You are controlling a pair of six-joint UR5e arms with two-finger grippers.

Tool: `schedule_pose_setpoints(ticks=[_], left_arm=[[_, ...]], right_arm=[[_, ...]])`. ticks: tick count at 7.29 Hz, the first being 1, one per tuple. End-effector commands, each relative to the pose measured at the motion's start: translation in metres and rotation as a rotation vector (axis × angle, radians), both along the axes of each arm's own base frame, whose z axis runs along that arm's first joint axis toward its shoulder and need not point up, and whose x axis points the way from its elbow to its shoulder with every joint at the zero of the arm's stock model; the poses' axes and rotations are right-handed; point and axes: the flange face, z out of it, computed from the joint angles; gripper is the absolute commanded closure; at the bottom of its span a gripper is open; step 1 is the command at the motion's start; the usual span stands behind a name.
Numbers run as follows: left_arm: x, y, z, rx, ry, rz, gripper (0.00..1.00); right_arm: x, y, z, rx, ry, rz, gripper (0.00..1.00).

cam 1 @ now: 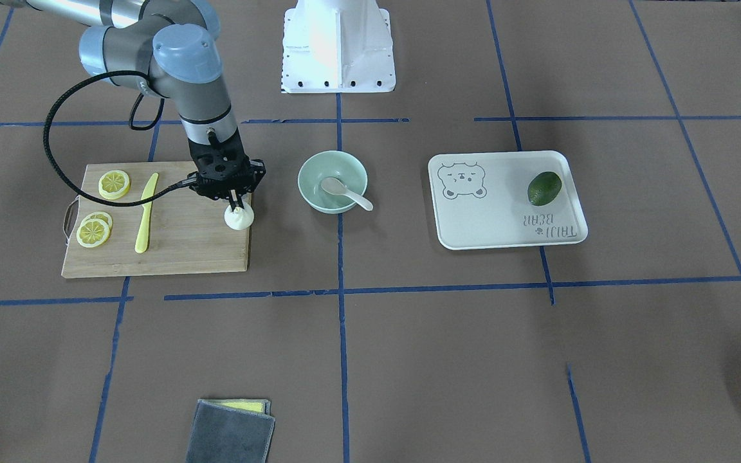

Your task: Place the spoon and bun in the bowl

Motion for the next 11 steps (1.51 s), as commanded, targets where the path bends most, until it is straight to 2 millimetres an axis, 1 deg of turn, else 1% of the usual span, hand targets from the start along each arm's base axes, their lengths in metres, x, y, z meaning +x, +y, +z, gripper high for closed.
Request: schedule_pose_setpoints(ticks=[1, 2, 3, 4, 5, 6, 7, 8, 9, 10, 11], left_arm=[[0.0, 0.0, -0.002, 0.003, 0.001, 0.0, 0.0], [0.0, 0.0, -0.002, 0.002, 0.001, 0.0, 0.0], [0.0, 0.0, -0.002, 0.002, 0.001, 0.0, 0.0], [0.0, 0.0, -0.002, 0.002, 0.001, 0.0, 0.0], [0.0, 0.0, -0.002, 0.002, 0.001, 0.0, 0.0], [0.0, 0.0, -0.002, 0.0, 0.002, 0.0, 0.0], [0.0, 0.0, -0.002, 0.0, 0.002, 0.0, 0.0], [0.0, 0.0, -0.003, 0.002, 0.001, 0.0, 0.0], [0.0, -0.001, -0.004, 0.008, 0.001, 0.0, 0.0], [0.0, -0.001, -0.004, 0.008, 0.001, 0.0, 0.0], [0.0, -0.001, -0.004, 0.008, 0.001, 0.0, 0.0]], right_arm=[[-0.032, 0.021, -0.083, -0.047, -0.057, 0.044, 1.0], [-0.057, 0.041, -0.099, -0.043, -0.066, 0.085, 1.0], [-0.084, 0.056, -0.103, -0.041, -0.051, 0.097, 1.0], [-0.099, 0.062, -0.103, -0.033, -0.035, 0.097, 1.0], [-0.108, 0.072, -0.094, -0.019, -0.017, 0.098, 0.01], [-0.108, 0.069, -0.096, 0.001, -0.009, 0.12, 0.0], [-0.102, 0.065, -0.097, 0.012, -0.011, 0.112, 0.0], [-0.085, 0.044, -0.1, 0.015, -0.018, 0.096, 0.0], [-0.048, 0.002, -0.094, 0.02, -0.014, 0.053, 0.0], [-0.003, -0.047, -0.082, 0.052, 0.001, 0.003, 0.0], [0.063, -0.099, -0.054, 0.081, 0.019, -0.072, 0.0]])
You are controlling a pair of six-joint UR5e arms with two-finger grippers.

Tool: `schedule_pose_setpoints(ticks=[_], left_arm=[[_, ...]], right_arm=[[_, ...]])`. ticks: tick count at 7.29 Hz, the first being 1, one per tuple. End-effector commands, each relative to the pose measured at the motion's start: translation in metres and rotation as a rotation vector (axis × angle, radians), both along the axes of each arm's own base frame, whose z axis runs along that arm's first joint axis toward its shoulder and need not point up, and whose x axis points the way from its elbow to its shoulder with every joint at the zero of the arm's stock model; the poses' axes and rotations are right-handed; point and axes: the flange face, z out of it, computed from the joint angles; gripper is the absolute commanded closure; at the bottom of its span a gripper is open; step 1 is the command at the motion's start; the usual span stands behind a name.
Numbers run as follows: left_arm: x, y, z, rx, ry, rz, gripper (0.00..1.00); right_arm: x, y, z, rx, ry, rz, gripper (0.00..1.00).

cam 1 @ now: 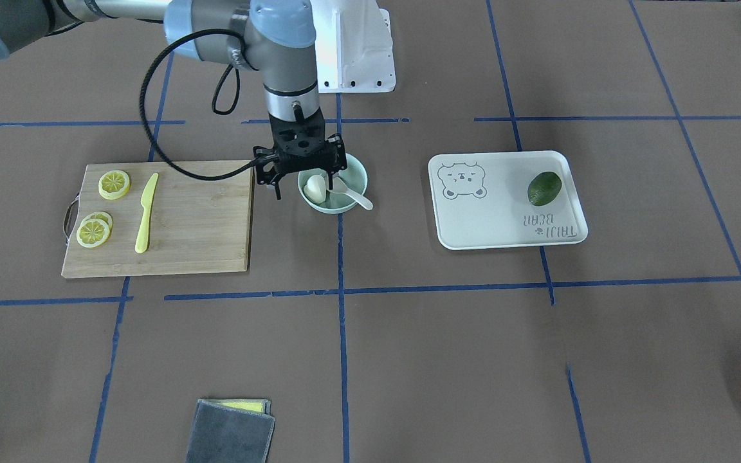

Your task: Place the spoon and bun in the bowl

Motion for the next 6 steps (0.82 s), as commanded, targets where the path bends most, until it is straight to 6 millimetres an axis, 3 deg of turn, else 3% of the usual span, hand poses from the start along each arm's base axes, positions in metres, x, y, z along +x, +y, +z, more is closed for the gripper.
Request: schedule_pose_setpoints(ticks=[1, 3, 4, 5, 6], left_arm=[[0.0, 0.0, -0.002, 0.004, 0.0, 0.0, 0.0], [0.0, 0.0, -0.004, 0.006, 0.0, 0.0, 0.0], [0.0, -0.001, -0.005, 0.007, -0.001, 0.0, 0.0], [0.0, -0.001, -0.005, 0.012, -0.001, 0.0, 0.0], [0.0, -0.001, -0.006, 0.013, -0.001, 0.0, 0.0]], right_arm=[[0.145, -0.101, 0.059, 0.06, 0.022, -0.156, 0.0], [0.281, -0.14, 0.146, 0.109, 0.038, -0.27, 0.0], [0.356, -0.145, 0.193, 0.118, 0.034, -0.295, 0.0], [0.408, -0.135, 0.24, 0.102, 0.059, -0.285, 0.0], [0.449, -0.112, 0.294, 0.027, 0.072, -0.243, 0.0]])
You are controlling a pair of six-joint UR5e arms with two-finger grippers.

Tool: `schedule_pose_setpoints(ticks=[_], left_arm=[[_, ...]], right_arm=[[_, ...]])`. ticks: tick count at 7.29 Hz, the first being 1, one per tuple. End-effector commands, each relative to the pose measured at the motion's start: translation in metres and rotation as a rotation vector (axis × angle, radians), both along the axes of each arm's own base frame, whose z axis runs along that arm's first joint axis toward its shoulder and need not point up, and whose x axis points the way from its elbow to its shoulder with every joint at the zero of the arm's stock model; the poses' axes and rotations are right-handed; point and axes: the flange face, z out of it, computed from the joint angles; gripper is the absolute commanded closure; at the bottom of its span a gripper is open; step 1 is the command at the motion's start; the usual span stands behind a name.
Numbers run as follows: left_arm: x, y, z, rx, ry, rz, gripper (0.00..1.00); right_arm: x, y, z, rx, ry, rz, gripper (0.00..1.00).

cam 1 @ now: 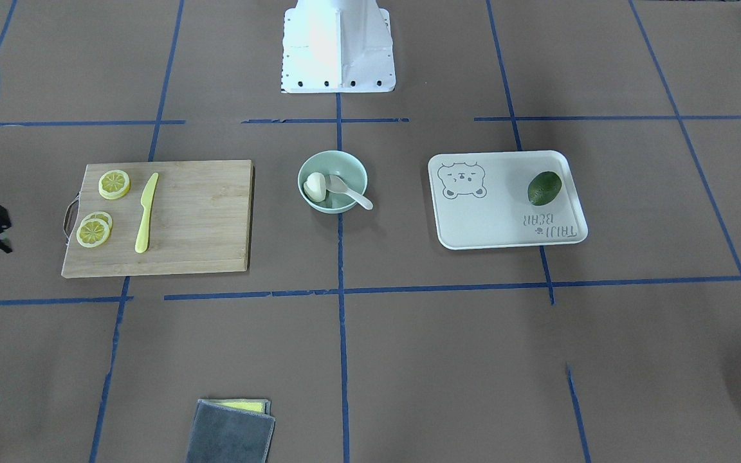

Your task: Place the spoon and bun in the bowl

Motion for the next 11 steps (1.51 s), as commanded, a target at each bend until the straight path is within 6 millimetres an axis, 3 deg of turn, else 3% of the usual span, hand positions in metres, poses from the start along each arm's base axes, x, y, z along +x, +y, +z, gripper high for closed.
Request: schedule_pose_setpoints(ticks=[1, 2, 3, 4, 11], left_arm=[[0.0, 0.0, -0.004, 0.009, -0.001, 0.0, 0.0], [0.0, -0.001, -0.007, 0.016, 0.0, 0.0, 0.0], [0.001, -0.001, -0.007, 0.017, -0.001, 0.002, 0.0], [0.001, -0.001, -0.008, 0.02, -0.001, 0.002, 0.0], [0.003, 0.0, -0.02, 0.043, -0.003, 0.007, 0.0]], right_arm=[[0.1, 0.055, 0.116, -0.137, 0.032, 0.088, 0.0], [0.128, 0.081, 0.156, -0.197, 0.048, 0.128, 0.0], [0.164, 0.099, 0.179, -0.255, 0.034, 0.203, 0.0], [0.171, 0.12, 0.195, -0.296, 0.002, 0.213, 0.0], [0.171, 0.121, 0.191, -0.261, -0.016, 0.214, 0.0]])
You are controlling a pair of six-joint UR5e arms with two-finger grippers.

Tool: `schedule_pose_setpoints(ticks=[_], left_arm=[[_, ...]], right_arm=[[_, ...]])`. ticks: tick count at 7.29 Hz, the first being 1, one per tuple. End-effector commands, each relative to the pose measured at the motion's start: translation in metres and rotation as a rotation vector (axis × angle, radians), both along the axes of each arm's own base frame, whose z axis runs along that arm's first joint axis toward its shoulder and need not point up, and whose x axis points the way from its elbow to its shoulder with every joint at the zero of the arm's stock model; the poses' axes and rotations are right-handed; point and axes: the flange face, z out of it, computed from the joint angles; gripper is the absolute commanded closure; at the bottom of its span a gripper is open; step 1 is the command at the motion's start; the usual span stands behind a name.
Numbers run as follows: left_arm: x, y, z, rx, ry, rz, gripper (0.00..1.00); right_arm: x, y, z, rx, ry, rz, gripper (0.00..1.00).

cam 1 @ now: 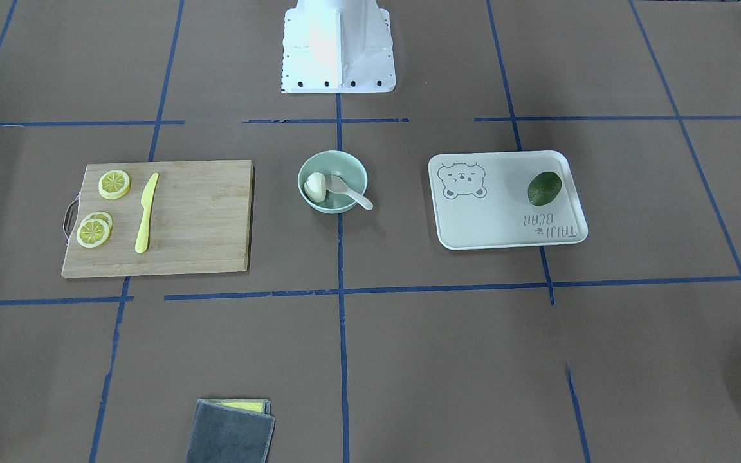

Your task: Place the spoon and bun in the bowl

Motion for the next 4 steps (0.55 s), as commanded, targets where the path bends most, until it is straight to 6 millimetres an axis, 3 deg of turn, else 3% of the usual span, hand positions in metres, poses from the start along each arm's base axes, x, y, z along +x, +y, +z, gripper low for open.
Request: schedule_pose_setpoints(ticks=[1, 4], left_arm=[[0.0, -0.0002, -0.0014, 0.007, 0.0, 0.0, 0.0], [0.0001, 0.0009, 0.0015, -0.005, 0.0, -0.001, 0.0]], right_arm=[[0.0003, 0.0007, 0.0008, 0.028, 0.003, -0.002, 0.0], [0.0004, -0.0008, -0.0036, 0.043, 0.005, -0.008, 0.0]])
